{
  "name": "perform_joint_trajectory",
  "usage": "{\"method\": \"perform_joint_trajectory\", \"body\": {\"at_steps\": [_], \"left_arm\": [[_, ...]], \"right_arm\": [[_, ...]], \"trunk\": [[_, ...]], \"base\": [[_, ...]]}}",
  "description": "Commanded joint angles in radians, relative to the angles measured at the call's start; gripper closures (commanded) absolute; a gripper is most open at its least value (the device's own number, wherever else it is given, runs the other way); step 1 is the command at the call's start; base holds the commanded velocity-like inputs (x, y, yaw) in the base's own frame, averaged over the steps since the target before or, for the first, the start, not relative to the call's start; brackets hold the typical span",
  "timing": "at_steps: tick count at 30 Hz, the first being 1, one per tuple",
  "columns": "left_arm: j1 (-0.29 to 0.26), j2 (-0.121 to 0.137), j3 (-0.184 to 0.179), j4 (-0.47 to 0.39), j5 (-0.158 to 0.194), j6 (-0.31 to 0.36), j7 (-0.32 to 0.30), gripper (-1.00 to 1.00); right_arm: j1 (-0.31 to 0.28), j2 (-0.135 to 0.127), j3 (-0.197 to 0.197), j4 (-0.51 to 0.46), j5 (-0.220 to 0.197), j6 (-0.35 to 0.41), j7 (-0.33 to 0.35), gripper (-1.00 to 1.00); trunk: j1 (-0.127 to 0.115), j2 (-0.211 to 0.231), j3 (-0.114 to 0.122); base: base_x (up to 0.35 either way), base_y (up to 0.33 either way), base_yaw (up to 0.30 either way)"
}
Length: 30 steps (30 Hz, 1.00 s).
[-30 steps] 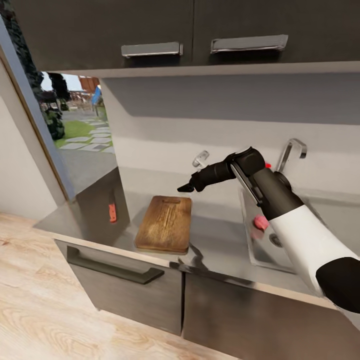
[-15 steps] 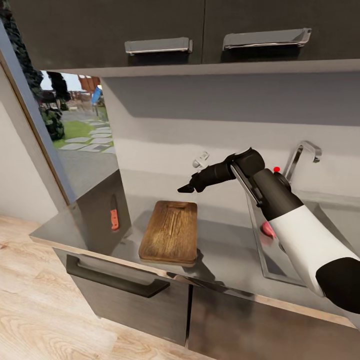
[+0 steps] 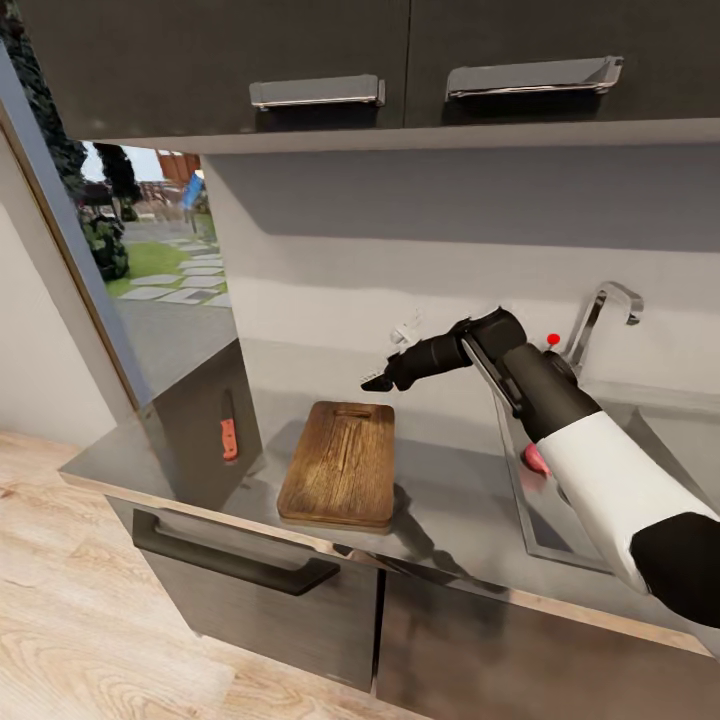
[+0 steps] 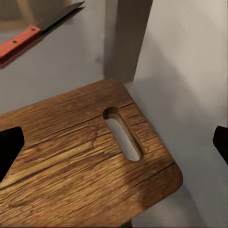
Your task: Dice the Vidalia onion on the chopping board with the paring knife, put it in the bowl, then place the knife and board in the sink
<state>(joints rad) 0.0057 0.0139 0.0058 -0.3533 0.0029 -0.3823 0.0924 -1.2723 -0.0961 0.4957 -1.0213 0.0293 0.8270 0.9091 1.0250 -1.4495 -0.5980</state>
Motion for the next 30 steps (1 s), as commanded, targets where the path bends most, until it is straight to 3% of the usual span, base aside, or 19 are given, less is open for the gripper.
{"method": "perform_joint_trajectory", "body": {"at_steps": [1, 30], "left_arm": [[0.000, 0.000, 0.000, 0.000, 0.000, -0.001, 0.002, -1.00], [0.000, -0.001, 0.000, 0.003, 0.000, -0.001, 0.001, -1.00]], "right_arm": [[-0.001, -0.001, 0.001, 0.017, 0.003, -0.013, 0.004, -1.00], [-0.001, 0.008, 0.003, 0.153, -0.002, -0.141, 0.008, -1.00]], "trunk": [[0.000, 0.000, -0.001], [0.000, 0.000, -0.001]], "base": [[0.000, 0.000, 0.000], [0.000, 0.000, 0.000]]}}
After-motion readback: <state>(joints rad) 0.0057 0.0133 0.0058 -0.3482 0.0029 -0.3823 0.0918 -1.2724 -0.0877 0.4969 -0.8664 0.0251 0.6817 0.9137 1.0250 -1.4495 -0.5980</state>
